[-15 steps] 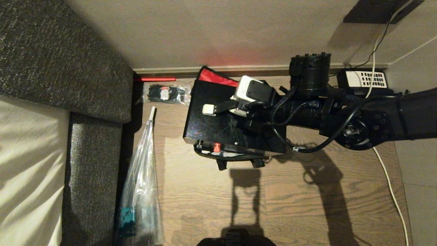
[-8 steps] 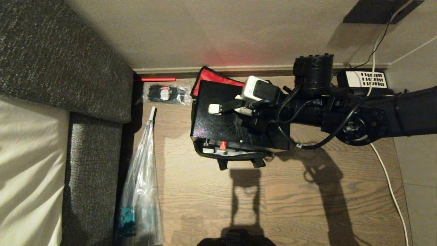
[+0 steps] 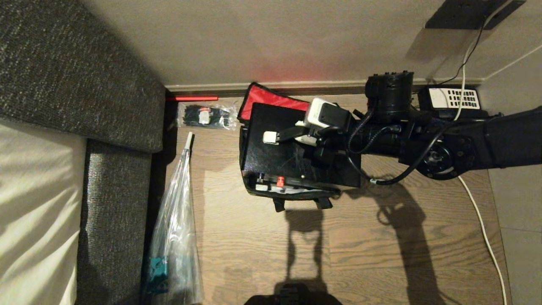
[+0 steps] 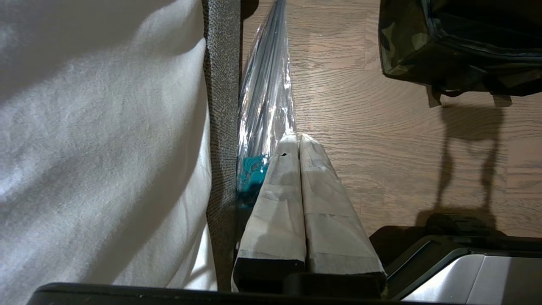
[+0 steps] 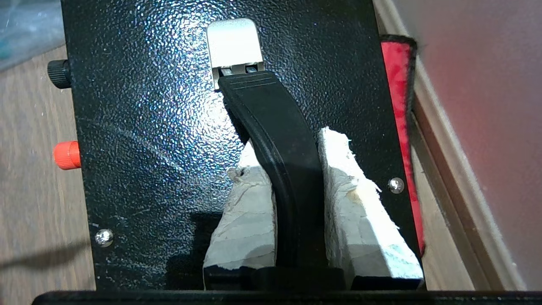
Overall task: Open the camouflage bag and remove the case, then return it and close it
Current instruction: Place the black box back
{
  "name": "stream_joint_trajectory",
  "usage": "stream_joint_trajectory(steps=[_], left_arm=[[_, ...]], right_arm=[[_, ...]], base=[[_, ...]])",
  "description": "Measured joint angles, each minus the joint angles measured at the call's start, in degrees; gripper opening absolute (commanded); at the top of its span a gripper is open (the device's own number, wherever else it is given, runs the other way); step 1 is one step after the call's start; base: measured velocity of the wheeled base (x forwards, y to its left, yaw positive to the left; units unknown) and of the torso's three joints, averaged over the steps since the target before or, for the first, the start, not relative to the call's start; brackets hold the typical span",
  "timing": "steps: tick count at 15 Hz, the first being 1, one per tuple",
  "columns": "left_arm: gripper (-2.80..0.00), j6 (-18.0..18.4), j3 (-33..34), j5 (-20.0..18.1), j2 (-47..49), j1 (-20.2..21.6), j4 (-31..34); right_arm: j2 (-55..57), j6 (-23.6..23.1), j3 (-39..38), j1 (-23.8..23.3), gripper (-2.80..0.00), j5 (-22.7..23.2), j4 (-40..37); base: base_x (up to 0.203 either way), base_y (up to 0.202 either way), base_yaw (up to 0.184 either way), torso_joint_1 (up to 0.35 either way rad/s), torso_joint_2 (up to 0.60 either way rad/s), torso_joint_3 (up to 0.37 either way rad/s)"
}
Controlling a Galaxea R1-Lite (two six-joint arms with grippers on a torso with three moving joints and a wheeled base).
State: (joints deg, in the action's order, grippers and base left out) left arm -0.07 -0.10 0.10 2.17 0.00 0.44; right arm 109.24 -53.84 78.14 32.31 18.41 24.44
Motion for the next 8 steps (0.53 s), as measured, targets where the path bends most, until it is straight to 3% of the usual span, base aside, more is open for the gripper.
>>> stream_joint_trajectory(steps=[8], left_arm=[[-2.8,0.0,0.0,0.0,0.4,0.0,0.0]], right_arm=[[-1.1,-0.3,-0.6,-1.1,-2.8,0.4,-2.6]], base=[[0.0,0.0,0.0,0.0,0.0,0.0]])
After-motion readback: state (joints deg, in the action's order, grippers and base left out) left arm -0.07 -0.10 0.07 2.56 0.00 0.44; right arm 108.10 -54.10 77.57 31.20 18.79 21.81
